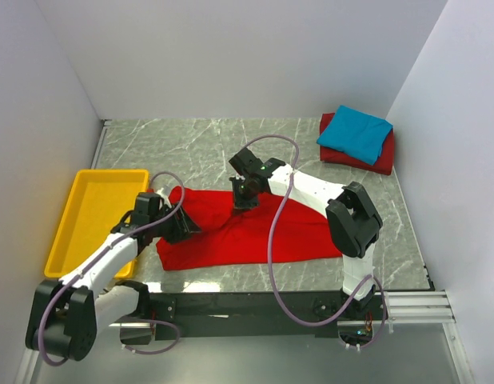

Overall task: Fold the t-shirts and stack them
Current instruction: Fold the tshirt

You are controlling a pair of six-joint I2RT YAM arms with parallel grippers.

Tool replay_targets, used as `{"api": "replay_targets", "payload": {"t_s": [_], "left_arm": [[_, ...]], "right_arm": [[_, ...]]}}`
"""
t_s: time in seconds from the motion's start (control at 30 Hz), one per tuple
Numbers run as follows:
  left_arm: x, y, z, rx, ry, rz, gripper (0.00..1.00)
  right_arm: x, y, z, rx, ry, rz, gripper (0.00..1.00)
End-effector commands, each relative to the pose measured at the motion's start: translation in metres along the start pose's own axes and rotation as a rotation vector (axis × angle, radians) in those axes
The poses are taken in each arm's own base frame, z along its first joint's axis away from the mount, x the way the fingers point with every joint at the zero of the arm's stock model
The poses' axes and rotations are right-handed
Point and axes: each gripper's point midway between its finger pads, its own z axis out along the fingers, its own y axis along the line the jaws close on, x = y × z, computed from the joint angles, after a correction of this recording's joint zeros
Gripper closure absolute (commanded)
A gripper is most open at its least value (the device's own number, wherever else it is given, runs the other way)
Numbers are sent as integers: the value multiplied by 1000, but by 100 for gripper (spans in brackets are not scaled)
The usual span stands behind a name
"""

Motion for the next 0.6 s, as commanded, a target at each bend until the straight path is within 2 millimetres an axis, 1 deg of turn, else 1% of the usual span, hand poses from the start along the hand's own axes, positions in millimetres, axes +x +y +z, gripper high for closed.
{"api": "replay_targets", "payload": {"t_s": [0.0, 0.07, 0.1, 0.17, 0.2, 0.27, 0.3, 0.37, 0.4, 0.47, 0.5, 0.57], "left_arm": [[-5, -6, 7, 25, -4, 22, 48], [-6, -3, 13, 7, 12, 21, 48], [-11, -7, 15, 14, 5, 35, 49], [-12, -6, 20, 5, 14, 32, 49], [-18, -11, 22, 14, 4, 39, 49], [-22, -12, 28, 4, 9, 39, 49], [-28, -17, 29, 12, 0, 46, 49], [-32, -18, 35, 9, 7, 45, 50], [-39, -25, 35, 26, -5, 51, 50], [-40, -28, 39, 38, 8, 52, 50], [-44, -33, 40, 47, 5, 57, 50], [-46, -34, 44, 54, 16, 59, 50]], "right_arm": [[-5, 2, -5, -4, -5, -15, 100], [-6, 2, -5, -3, -3, -21, 100], [-8, 2, -4, -4, -5, -19, 100], [-9, 4, -5, -7, -5, -25, 100], [-10, 3, -4, -6, -3, -23, 100], [-11, 3, -4, -6, -4, -25, 100], [-13, 3, -4, -8, -6, -24, 100], [-15, 2, -5, -9, -10, -21, 100], [-16, 1, -4, -8, -8, -18, 100], [-17, 0, -4, -9, -8, -15, 100], [-18, 0, -4, -9, -8, -15, 100], [-20, -2, -3, -7, -9, -11, 100]]}}
